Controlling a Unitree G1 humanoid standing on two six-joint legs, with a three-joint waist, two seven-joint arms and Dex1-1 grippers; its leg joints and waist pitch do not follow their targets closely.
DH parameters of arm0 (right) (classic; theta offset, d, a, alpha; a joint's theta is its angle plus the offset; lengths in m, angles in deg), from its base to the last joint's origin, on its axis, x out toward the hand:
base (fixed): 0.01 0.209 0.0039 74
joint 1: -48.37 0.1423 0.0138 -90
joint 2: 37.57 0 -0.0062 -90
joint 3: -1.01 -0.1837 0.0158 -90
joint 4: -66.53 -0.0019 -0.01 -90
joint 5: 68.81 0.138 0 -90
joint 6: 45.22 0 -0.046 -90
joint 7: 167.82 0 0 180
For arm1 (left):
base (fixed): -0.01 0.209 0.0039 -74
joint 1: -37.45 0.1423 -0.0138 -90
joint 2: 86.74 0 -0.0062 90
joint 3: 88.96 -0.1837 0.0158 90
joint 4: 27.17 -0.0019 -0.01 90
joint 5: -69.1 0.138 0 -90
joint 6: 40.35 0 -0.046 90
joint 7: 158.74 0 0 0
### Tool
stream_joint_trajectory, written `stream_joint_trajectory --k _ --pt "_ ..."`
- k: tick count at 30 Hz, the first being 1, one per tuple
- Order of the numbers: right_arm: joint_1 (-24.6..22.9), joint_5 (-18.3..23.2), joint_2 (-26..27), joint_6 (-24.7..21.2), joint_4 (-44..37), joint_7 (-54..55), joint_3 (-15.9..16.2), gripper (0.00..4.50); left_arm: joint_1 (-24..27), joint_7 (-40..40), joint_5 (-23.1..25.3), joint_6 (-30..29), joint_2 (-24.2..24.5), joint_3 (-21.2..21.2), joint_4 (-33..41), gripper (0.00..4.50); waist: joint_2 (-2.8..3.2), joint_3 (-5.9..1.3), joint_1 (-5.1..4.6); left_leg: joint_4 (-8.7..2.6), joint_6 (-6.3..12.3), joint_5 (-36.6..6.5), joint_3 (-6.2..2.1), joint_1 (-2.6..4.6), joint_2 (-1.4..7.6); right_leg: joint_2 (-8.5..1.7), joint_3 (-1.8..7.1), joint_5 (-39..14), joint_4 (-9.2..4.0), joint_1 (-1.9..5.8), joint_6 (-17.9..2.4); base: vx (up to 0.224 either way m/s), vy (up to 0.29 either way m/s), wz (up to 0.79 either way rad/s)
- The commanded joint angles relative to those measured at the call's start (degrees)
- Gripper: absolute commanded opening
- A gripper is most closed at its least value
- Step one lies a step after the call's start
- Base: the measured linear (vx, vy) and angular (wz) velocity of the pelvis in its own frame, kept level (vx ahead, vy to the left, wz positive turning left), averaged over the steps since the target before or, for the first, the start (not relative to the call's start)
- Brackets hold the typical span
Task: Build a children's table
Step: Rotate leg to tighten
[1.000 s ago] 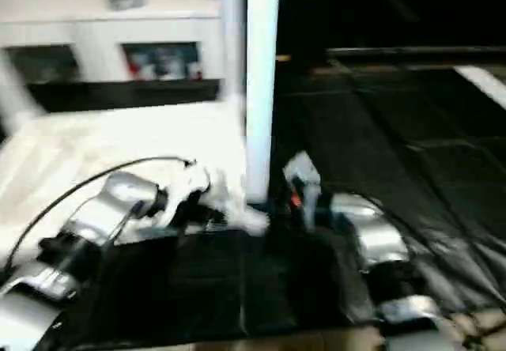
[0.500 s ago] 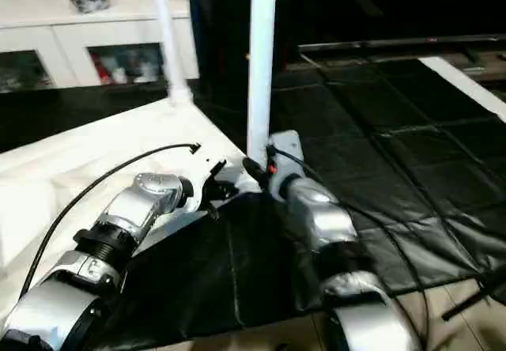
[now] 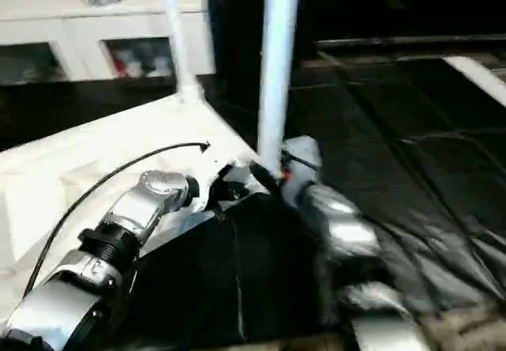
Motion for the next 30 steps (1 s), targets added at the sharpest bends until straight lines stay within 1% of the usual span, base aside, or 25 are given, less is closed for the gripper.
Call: stream_joint_trajectory --k 1,2,3,4,5,6,8,9,10,12,13,16,18,20,22,24,25,26,27,28,29,30 --pt "-2.17 0.44 -1.73 -1.35 -1.56 -5.47 1.86 3.78 0.0 -2.99 -0.52 1.44 0.74 -0.74 2.37 0.0 -0.97 -4.04 0.74 -3.51 6.93 -12.21 1.36 -0.24 0.16 -1.45 2.03 -16.74 -3.49 3.38 -11.94 0.0 0.0 0.0" --pt "-3.32 1.18 -3.86 -1.5 -3.32 -8.31 1.71 3.83 0.39 -4.02 -0.51 1.85 1.27 -1.07 2.62 0.0 -0.67 -4.18 1.08 -3.44 7.35 -10.12 1.36 -0.29 0.21 -1.45 2.17 -14.61 -3.12 3.4 -12.69 0.0 0.0 0.0" --pt "-4.22 1.99 -5.58 -1.8 -4.82 -10.76 1.45 3.9 0.66 -4.83 -0.55 2.11 1.71 -1.34 2.74 0.0 -0.69 -4.26 1.38 -3.29 7.54 -8.58 1.31 -0.51 0.27 -1.35 2.19 -12.72 -2.79 3.62 -13.23 0.0 0.0 0.0" --pt "-5.08 2.8 -7.25 -2.17 -6.3 -13.14 1.11 4.0 0.93 -5.66 -0.57 2.39 2.14 -1.59 2.86 0.0 -0.69 -4.26 1.38 -3.29 7.54 -8.58 1.31 -0.51 0.27 -1.35 2.19 -12.72 -2.79 3.62 -13.23 0.0 0.0 0.0" --pt "-5.69 3.32 -8.59 -2.43 -7.42 -14.85 0.9 4.11 1.16 -6.42 -0.57 2.72 2.5 -1.83 2.99 0.0 -0.75 -4.39 1.84 -3.18 8.0 -7.75 1.34 -0.37 0.42 -1.3 2.26 -10.52 -2.56 3.68 -13.79 0.0 0.0 0.0" --pt "-6.22 3.76 -9.81 -2.56 -8.41 -16.52 0.79 4.2 1.35 -7.14 -0.59 2.91 2.81 -2.03 3.09 0.0 -0.85 -4.41 1.95 -3.13 8.34 -6.9 1.3 -0.67 0.39 -1.22 2.21 -8.98 -2.24 3.88 -14.27 0.0 0.0 0.0" --pt "-7.16 4.35 -11.81 -2.82 -10.07 -19.26 0.84 4.27 1.63 -8.17 -0.69 3.18 3.39 -2.55 3.43 0.0 -0.92 -4.47 2.2 -3.0 8.69 -6.41 1.36 -0.72 0.36 -1.17 2.14 -8.69 -2.21 3.95 -14.22 0.0 0.0 0.0" --pt "-7.67 4.81 -12.97 -2.98 -10.92 -20.98 0.85 4.36 1.75 -8.89 -0.61 3.38 3.8 -2.9 3.6 0.0 -1.04 -4.34 2.3 -3.09 8.8 -6.82 1.43 -0.71 0.42 -1.18 2.12 -9.85 -2.34 3.82 -14.08 0.0 0.0 0.0" --pt "-8.33 5.56 -14.26 -3.35 -12.06 -23.15 0.93 4.44 1.87 -9.79 -0.46 3.74 4.29 -3.31 3.79 0.0 -1.07 -4.25 2.53 -3.14 8.53 -7.8 1.47 -0.62 0.47 -1.21 2.1 -11.84 -2.53 3.8 -13.63 0.0 0.0 0.0" --pt "-9.1 6.16 -15.68 -3.63 -13.34 -25.61 1.24 4.44 1.93 -10.83 -0.3 4.07 4.82 -3.68 3.95 0.0 -1.16 -4.07 2.7 -3.27 7.97 -9.15 1.53 -0.61 0.48 -1.2 2.14 -14.92 -2.84 3.7 -12.67 0.0 0.0 0.0" --pt "-9.59 6.44 -16.49 -3.74 -14.18 -27.05 1.58 4.44 1.93 -11.6 -0.29 4.34 5.18 -3.9 4.02 0.0 -1.2 -4.07 2.84 -3.3 7.52 -9.62 1.55 -0.47 0.49 -1.26 2.21 -16.3 -2.99 3.59 -12.09 0.0 0.0 0.0" --pt "-10.23 6.79 -17.39 -3.73 -15.6 -28.92 1.95 4.44 1.93 -13.11 -0.32 5.0 5.82 -4.35 4.1 0.0 -1.17 -3.95 2.91 -3.44 6.8 -10.81 1.57 -0.39 0.48 -1.22 2.29 -18.91 -3.29 3.36 -11.14 0.0 0.0 0.0" --pt "-10.27 7.18 -17.31 -3.67 -16.81 -29.42 2.06 4.44 2.43 -16.32 -0.73 6.37 6.77 -5.33 5.18 0.0 -1.29 -3.98 2.87 -3.49 6.48 -10.57 1.58 -0.43 0.48 -1.2 2.37 -19.14 -3.25 3.31 -10.86 0.0 0.0 0.0" --pt "-10.18 7.07 -17.37 -3.34 -17.21 -29.67 2.37 4.44 2.89 -18.52 -1.1 7.26 7.42 -6.01 6.15 0.0 -1.21 -3.98 2.86 -3.56 6.32 -10.29 1.51 -0.48 0.57 -1.25 2.41 -19.18 -3.19 3.31 -10.8 0.0 0.0 0.0" --pt "-9.89 6.61 -17.48 -2.86 -17.5 -30.3 3.13 4.44 3.73 -22.18 -1.88 8.39 8.49 -7.12 8.07 0.0 -1.18 -4.04 2.96 -3.5 6.2 -10.43 1.62 -0.26 0.67 -1.2 2.57 -18.37 -3.04 3.05 -11.21 0.0 0.0 0.0" --pt "-9.47 6.32 -17.5 -2.09 -17.59 -31.9 4.19 4.44 4.45 -25.51 -2.22 8.63 9.69 -8.39 10.01 0.0 -1.13 -4.04 3.11 -3.52 6.14 -10.44 1.7 -0.25 0.77 -1.21 2.68 -17.84 -2.83 2.97 -11.67 0.0 0.0 0.0" --pt "-9.0 6.21 -17.29 -1.28 -17.22 -33.18 4.86 4.44 4.62 -26.95 -1.83 9.37 10.45 -9.36 10.48 0.0 -1.23 -4.06 3.22 -3.44 6.12 -10.64 1.87 -0.03 0.84 -1.17 2.8 -17.39 -2.81 2.76 -12.08 0.0 0.0 0.0" --pt "-9.0 6.21 -17.29 -1.28 -17.22 -33.18 4.86 4.44 4.62 -26.95 -1.83 9.37 10.45 -9.36 10.48 0.0 -1.05 -4.05 3.39 -3.37 6.06 -10.7 2.04 0.13 0.95 -1.09 2.92 -16.32 -2.59 2.63 -12.72 0.0 0.0 0.0" --pt "-8.49 6.07 -17.09 -0.79 -16.76 -34.73 5.64 4.44 4.7 -28.43 -1.46 10.52 11.16 -10.18 10.62 0.0 -1.09 -3.97 3.58 -3.29 5.85 -11.14 2.25 0.13 0.98 -0.99 2.96 -16.21 -2.5 2.48 -12.8 0.0 0.0 0.0" --pt "-8.31 5.95 -17.05 -0.45 -16.59 -35.47 6.01 4.44 4.74 -29.06 -1.37 10.93 11.44 -10.43 10.72 0.0 -1.09 -3.97 3.58 -3.29 5.85 -11.14 2.25 0.13 0.98 -0.99 2.96 -16.21 -2.5 2.48 -12.8 0.0 0.0 0.0" --pt "-8.23 5.89 -17.05 -0.25 -16.5 -35.91 6.22 4.44 4.76 -29.38 -1.36 11.12 11.57 -10.55 10.79 0.0 -1.03 -3.92 3.75 -3.36 5.12 -11.93 2.22 0.0 1.07 -1.09 2.99 -16.94 -2.34 2.63 -12.54 0.0 0.0 0.0" --pt "-7.97 5.97 -16.98 0.29 -16.2 -37.34 6.72 4.44 4.82 -30.35 -1.25 11.55 11.98 -10.88 11.07 0.0 -0.99 -4.0 3.87 -3.34 4.98 -12.04 2.19 0.02 1.05 -1.13 2.97 -16.95 -2.27 2.67 -12.45 0.0 0.0 0.0"
